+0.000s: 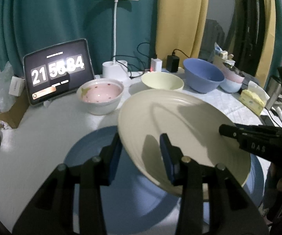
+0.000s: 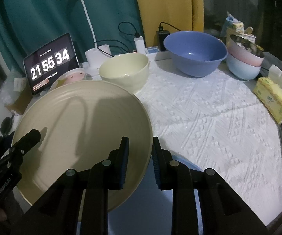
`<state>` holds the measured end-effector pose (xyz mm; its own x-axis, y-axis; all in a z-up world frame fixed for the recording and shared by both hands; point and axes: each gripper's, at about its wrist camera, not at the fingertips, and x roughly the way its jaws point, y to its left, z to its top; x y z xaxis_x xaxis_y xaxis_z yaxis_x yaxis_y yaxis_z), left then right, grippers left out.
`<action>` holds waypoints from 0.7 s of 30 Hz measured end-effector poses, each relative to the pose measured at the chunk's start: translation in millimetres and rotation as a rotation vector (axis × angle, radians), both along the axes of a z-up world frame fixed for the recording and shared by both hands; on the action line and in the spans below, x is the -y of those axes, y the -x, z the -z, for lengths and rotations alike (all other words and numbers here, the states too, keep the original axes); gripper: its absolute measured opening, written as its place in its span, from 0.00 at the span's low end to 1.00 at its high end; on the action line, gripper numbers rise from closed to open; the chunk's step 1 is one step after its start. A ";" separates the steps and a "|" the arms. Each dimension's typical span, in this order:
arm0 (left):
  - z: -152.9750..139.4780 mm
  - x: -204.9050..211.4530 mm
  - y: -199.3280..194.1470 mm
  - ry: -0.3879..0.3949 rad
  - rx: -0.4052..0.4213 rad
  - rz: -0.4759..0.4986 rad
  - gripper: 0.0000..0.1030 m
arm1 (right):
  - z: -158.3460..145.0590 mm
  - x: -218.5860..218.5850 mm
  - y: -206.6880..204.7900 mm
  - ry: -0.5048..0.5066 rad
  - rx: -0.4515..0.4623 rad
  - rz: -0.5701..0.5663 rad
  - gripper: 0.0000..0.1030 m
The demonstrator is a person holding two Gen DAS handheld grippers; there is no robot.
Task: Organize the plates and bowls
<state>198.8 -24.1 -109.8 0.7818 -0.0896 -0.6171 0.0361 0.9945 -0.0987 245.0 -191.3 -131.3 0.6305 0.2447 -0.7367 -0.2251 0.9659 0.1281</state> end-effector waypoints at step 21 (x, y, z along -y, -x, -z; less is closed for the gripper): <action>10.2 29.5 46.9 -0.020 -0.011 0.060 0.40 | 6.3 30.2 55.8 0.005 0.006 0.060 0.24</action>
<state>151.9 -53.6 -120.0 0.7683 -0.1240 -0.6279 0.0950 0.9923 -0.0796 189.2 -221.5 -137.6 0.6481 0.2026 -0.7341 -0.1672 0.9783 0.1224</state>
